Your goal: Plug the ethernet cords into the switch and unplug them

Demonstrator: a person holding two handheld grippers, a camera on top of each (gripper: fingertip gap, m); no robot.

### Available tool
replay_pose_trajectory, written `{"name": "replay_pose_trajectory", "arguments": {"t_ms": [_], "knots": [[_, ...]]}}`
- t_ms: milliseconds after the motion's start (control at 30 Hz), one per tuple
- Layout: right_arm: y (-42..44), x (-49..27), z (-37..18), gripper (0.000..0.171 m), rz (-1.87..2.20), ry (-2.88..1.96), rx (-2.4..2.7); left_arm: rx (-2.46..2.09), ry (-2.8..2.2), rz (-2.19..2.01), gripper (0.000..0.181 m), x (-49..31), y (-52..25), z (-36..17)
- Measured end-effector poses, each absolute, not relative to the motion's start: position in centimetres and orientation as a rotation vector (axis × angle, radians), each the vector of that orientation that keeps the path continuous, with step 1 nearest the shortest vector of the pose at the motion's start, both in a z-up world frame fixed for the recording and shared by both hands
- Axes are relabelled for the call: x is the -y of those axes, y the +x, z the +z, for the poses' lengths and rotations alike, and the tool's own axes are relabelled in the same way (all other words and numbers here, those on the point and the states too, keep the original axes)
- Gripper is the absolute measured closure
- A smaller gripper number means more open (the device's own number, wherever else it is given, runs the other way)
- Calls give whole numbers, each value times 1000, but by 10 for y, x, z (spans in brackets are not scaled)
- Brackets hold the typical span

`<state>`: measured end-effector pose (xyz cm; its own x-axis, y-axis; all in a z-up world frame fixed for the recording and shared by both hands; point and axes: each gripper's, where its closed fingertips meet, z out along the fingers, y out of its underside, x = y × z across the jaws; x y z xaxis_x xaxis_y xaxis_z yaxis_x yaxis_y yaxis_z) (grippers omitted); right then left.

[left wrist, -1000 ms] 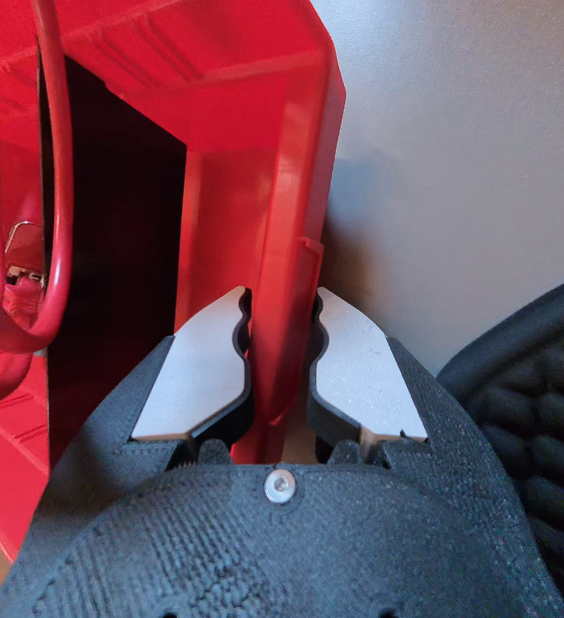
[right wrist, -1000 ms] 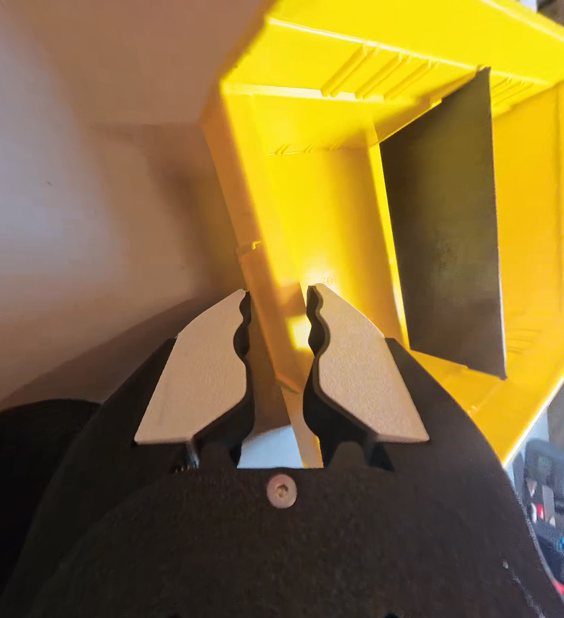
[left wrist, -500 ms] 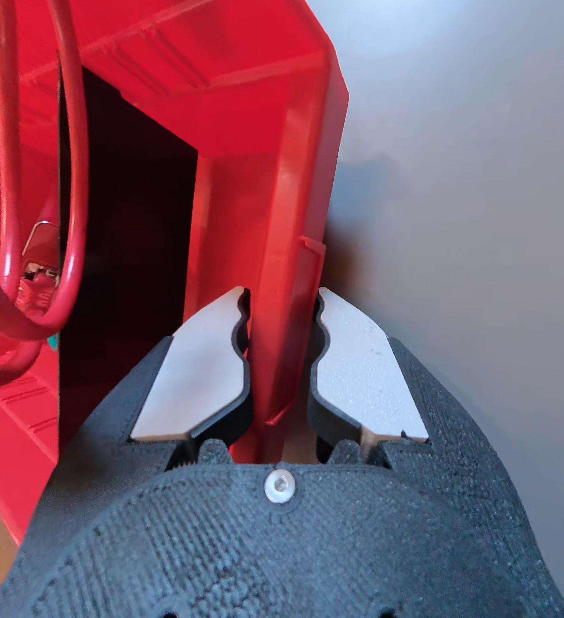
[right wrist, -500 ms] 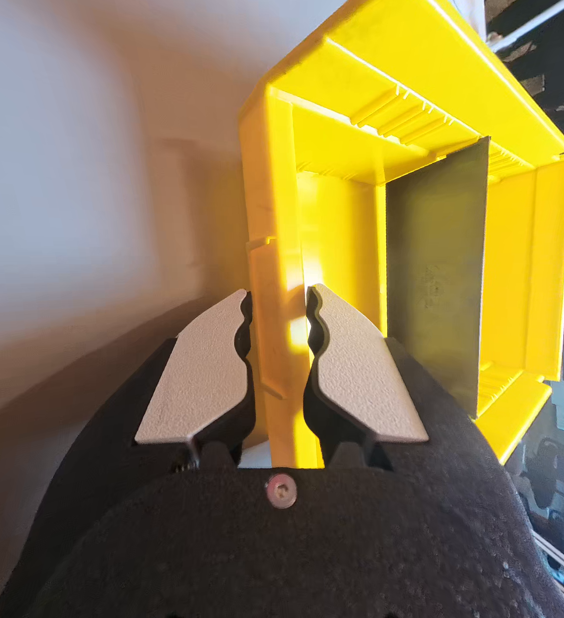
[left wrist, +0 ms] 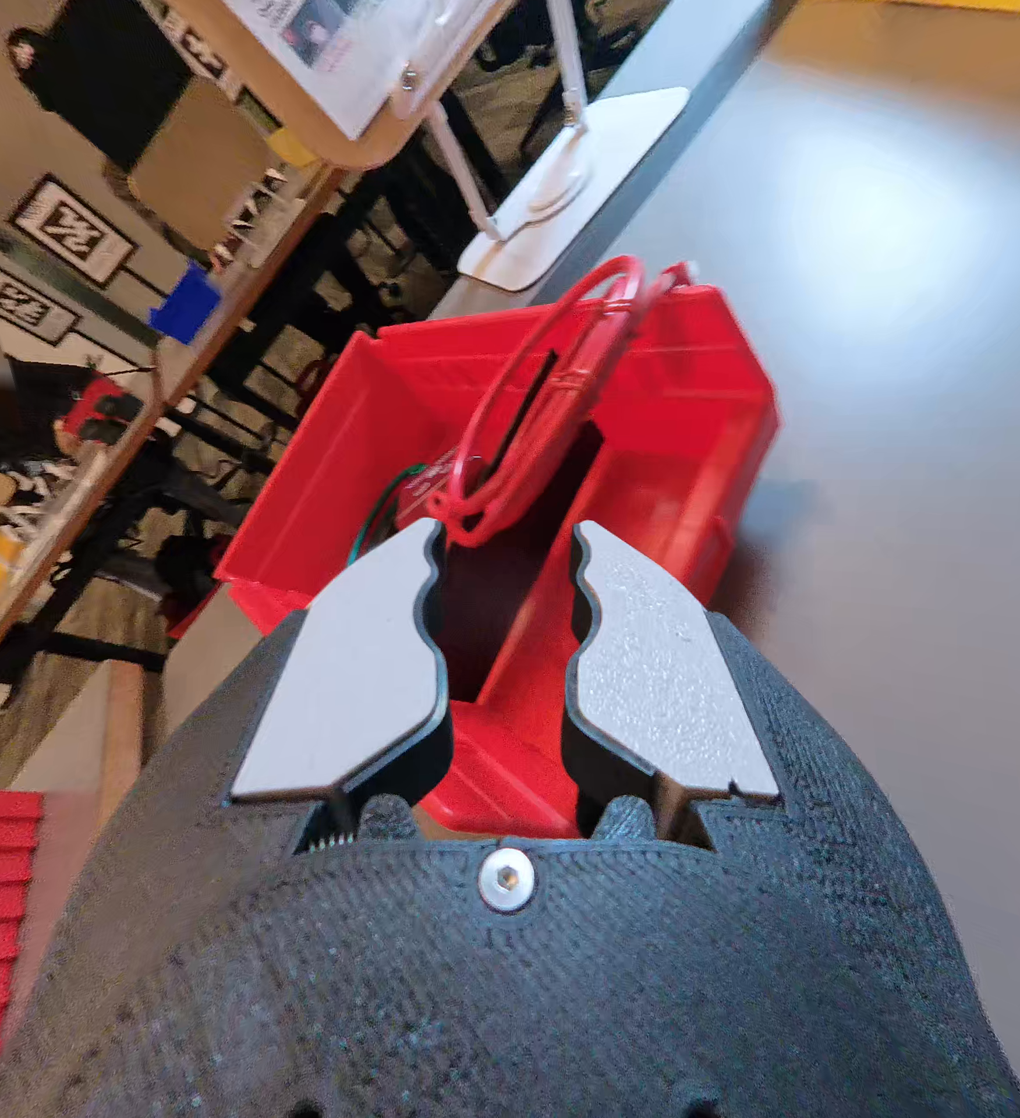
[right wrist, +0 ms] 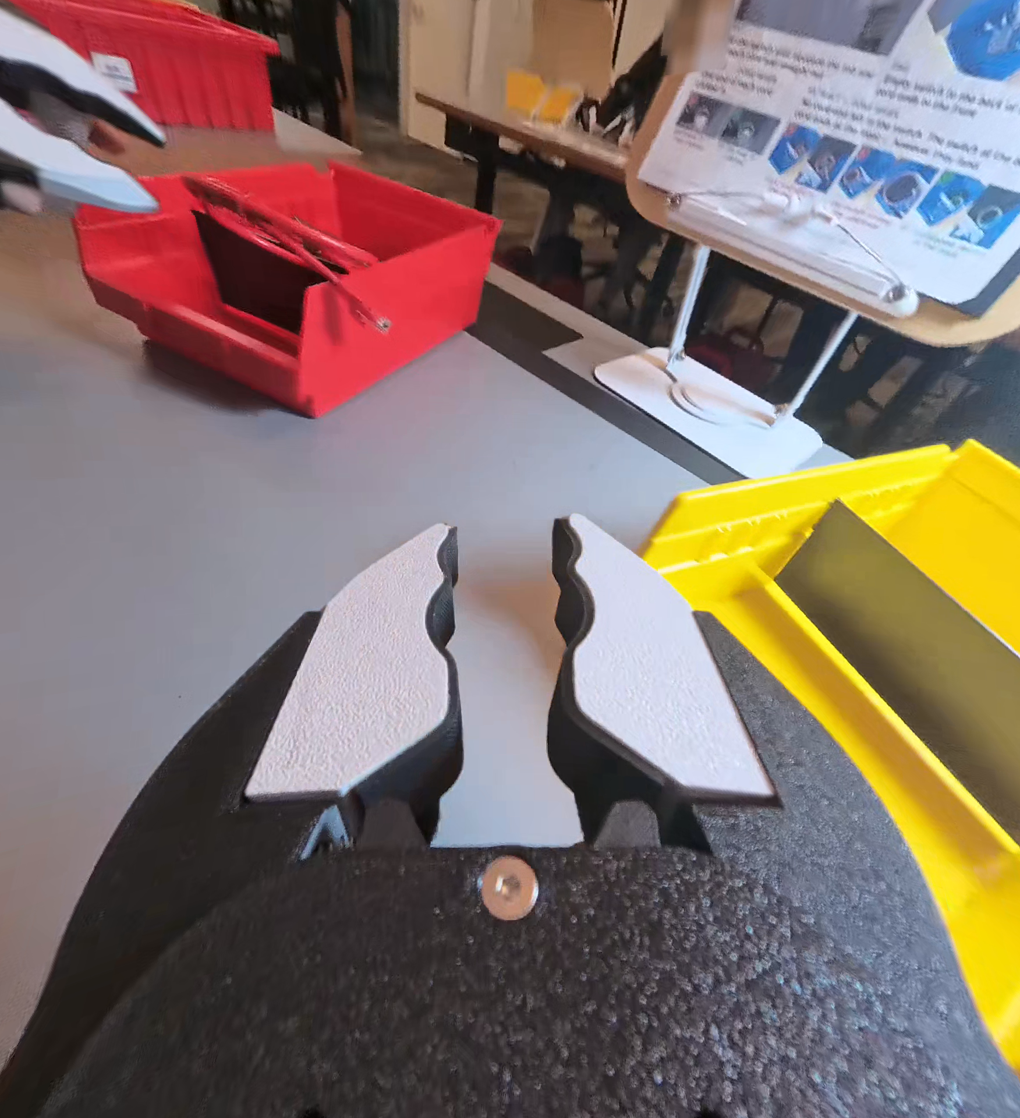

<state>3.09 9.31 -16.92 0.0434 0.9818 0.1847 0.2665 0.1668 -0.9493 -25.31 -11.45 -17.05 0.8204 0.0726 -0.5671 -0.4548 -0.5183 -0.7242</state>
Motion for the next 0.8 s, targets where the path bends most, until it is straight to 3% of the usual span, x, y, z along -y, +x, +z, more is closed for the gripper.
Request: {"name": "replay_pose_trajectory", "arguments": {"t_ms": [133, 200, 267, 300, 600, 800], "knots": [[21, -82, -200, 145, 799, -1244, 1508, -341, -2081, 783, 132, 96, -278, -186], [19, -77, -210, 145, 781, -1231, 1547, -434, -2124, 886, 142, 86, -286, -197], [19, -76, -214, 146, 761, -1231, 1564, -511, -2126, 1038, 169, 80, -297, -193], [19, -77, -213, 147, 769, -1235, 1559, -508, -2122, 1030, 169, 76, -299, -187], [20, -79, -219, 150, 790, -1257, 1547, -241, -1964, 898, 169, 39, -342, -53], [20, -74, -205, 150, 874, -1226, 1513, -223, -1814, 916, 169, 36, -323, 41]]}}
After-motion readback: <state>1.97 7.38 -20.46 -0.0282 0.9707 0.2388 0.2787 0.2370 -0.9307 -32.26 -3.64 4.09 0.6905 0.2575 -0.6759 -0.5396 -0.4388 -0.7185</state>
